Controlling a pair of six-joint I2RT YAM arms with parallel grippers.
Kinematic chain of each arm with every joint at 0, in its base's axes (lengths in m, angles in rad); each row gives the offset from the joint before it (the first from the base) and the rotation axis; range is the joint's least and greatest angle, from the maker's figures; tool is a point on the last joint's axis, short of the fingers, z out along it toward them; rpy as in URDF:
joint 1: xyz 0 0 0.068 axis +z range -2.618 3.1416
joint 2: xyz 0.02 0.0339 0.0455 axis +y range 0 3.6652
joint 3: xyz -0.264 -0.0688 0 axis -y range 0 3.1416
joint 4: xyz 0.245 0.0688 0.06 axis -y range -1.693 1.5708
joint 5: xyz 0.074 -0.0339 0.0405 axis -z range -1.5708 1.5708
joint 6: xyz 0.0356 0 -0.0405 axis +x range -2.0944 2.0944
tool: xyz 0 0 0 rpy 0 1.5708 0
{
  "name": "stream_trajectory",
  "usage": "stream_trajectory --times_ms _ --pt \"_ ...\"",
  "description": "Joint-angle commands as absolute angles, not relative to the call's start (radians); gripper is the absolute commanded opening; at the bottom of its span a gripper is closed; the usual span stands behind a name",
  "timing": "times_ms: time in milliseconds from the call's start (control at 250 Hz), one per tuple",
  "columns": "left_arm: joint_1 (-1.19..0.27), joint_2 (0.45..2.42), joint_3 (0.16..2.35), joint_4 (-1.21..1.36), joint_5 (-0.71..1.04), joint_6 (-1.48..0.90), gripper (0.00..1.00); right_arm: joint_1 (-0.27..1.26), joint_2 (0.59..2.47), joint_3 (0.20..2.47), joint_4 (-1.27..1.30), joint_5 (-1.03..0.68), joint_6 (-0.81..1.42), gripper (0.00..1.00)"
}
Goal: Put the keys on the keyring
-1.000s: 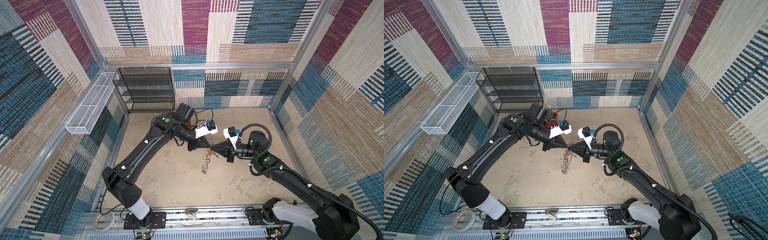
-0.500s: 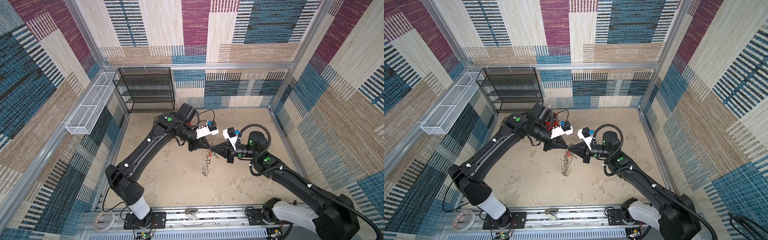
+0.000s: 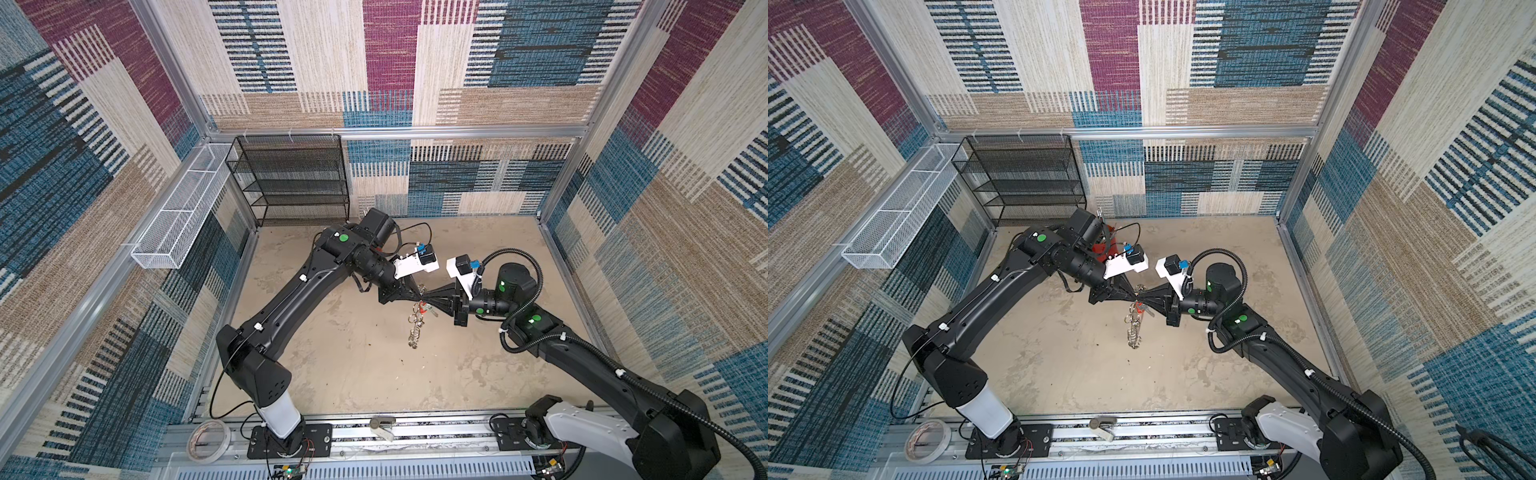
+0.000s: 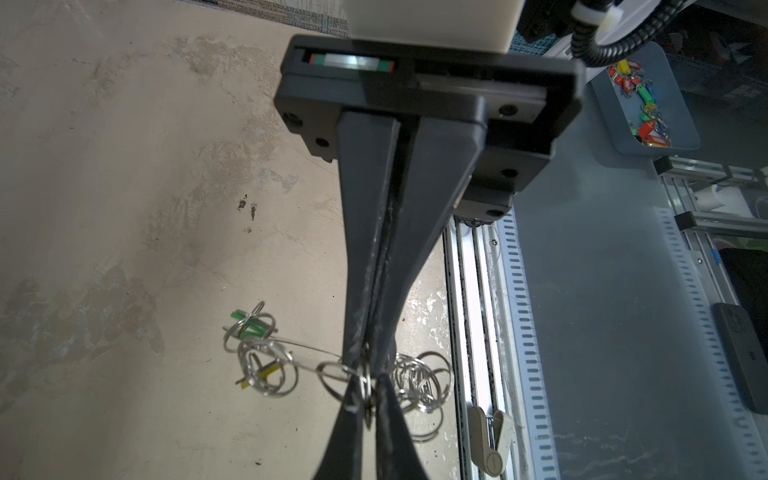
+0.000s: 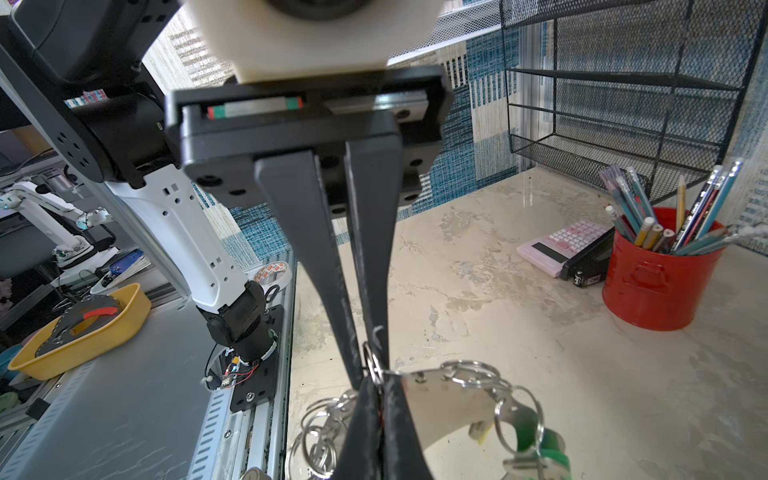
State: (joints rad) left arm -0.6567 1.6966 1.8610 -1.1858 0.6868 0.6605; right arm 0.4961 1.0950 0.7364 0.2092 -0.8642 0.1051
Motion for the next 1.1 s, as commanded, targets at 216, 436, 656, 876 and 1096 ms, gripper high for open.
stream_trajectory --times_ms 216,436,656,876,1096 --pt "-0.662 1.707 1.875 -1.205 0.716 0.654 0.00 0.497 1.090 0.737 0.297 -0.841 0.111 0.00" --pt "-0.661 1.701 1.863 -1.168 0.689 0.617 0.00 0.497 1.086 0.735 0.296 -0.822 0.117 0.00" --pt "-0.661 1.662 1.817 -1.115 0.689 0.589 0.00 0.495 1.065 0.729 0.306 -0.807 0.137 0.18" --pt "-0.661 1.625 1.763 -1.060 0.706 0.561 0.00 0.485 1.045 0.720 0.323 -0.815 0.161 0.29" --pt "-0.660 1.566 1.680 -0.942 0.730 0.501 0.00 0.479 1.051 0.716 0.331 -0.827 0.177 0.23"
